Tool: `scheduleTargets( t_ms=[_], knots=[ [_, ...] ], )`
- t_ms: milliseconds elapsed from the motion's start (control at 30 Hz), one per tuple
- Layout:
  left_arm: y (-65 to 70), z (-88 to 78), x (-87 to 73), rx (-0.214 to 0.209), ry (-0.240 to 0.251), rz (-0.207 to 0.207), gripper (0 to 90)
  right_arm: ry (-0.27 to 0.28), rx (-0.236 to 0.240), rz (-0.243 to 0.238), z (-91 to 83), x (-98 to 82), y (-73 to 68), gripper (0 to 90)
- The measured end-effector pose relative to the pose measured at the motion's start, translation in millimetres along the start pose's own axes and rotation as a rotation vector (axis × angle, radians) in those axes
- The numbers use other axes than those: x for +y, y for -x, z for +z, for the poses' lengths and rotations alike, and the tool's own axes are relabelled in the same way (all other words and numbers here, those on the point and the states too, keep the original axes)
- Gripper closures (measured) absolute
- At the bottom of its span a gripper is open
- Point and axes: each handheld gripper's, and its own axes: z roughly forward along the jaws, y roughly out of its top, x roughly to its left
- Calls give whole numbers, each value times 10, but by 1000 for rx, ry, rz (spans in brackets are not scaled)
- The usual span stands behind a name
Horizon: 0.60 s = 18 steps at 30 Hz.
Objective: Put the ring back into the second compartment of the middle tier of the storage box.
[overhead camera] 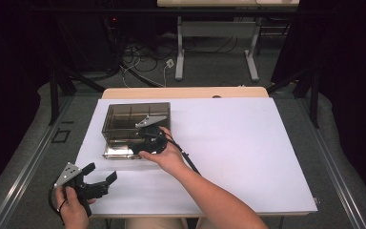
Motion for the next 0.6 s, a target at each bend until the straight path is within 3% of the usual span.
scheduleTargets(
  t_ms=[133,300,367,600],
  knots=[
    [-8,-4,1,-1,-1,-1,2,-13,10,15,-17,-3,25,372],
    [-16,-8,3,-2,4,-4,2,19,-1,36,-91,-18,41,283],
    [-12,-5,2,-5,0,-2,1,28,-12,28,-129,-31,36,212],
    [-8,-6,1,-2,-1,-1,1,46,-41,8,-294,-101,26,151]
  ],
)
